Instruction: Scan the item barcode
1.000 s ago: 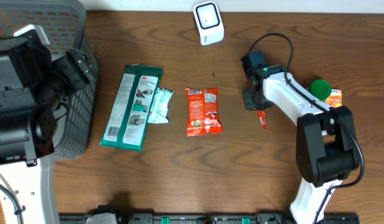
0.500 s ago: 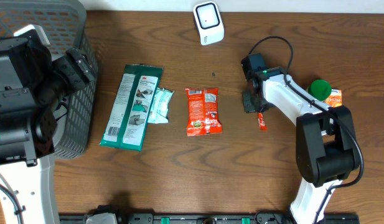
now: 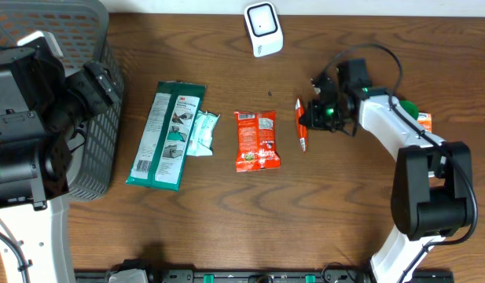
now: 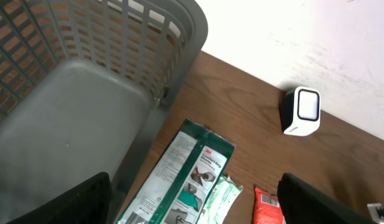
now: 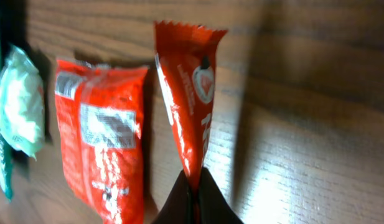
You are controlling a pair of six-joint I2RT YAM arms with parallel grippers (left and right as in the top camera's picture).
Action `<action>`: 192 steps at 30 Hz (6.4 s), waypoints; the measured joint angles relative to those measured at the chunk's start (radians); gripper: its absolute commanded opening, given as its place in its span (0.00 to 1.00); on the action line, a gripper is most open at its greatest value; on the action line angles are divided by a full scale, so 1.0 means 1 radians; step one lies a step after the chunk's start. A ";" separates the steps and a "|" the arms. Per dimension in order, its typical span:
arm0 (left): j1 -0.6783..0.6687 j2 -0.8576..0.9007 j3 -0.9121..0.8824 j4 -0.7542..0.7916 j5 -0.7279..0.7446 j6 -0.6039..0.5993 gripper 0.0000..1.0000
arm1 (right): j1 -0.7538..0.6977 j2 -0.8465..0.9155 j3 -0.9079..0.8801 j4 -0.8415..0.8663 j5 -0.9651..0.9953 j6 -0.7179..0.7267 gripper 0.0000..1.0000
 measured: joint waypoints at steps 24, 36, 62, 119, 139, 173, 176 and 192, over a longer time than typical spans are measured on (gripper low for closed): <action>0.000 0.000 0.000 0.000 0.000 0.000 0.85 | -0.209 -0.008 -0.259 0.314 -0.186 -0.090 0.41; 0.000 0.000 0.000 0.000 0.000 0.000 0.86 | -0.210 -0.037 -0.144 0.062 -0.010 -0.109 0.27; 0.000 0.000 0.000 0.000 0.000 0.000 0.85 | -0.192 -0.107 -0.334 0.130 -0.126 -0.176 0.01; 0.000 0.000 0.000 0.000 0.000 0.000 0.85 | -0.037 -0.146 0.071 -0.230 0.212 -0.045 0.70; 0.000 0.000 0.000 0.000 0.000 0.000 0.85 | 0.103 -0.138 -0.125 -0.016 0.488 -0.023 0.28; 0.000 0.000 0.000 0.000 0.000 0.000 0.85 | 0.103 -0.152 -0.098 -0.065 0.500 0.017 0.52; 0.000 0.000 0.000 0.000 0.000 0.000 0.85 | 0.101 -0.118 -0.103 -0.047 0.499 0.036 0.53; 0.000 0.000 0.000 0.006 0.000 0.000 0.85 | 0.015 -0.112 -0.009 -0.225 0.381 0.069 0.67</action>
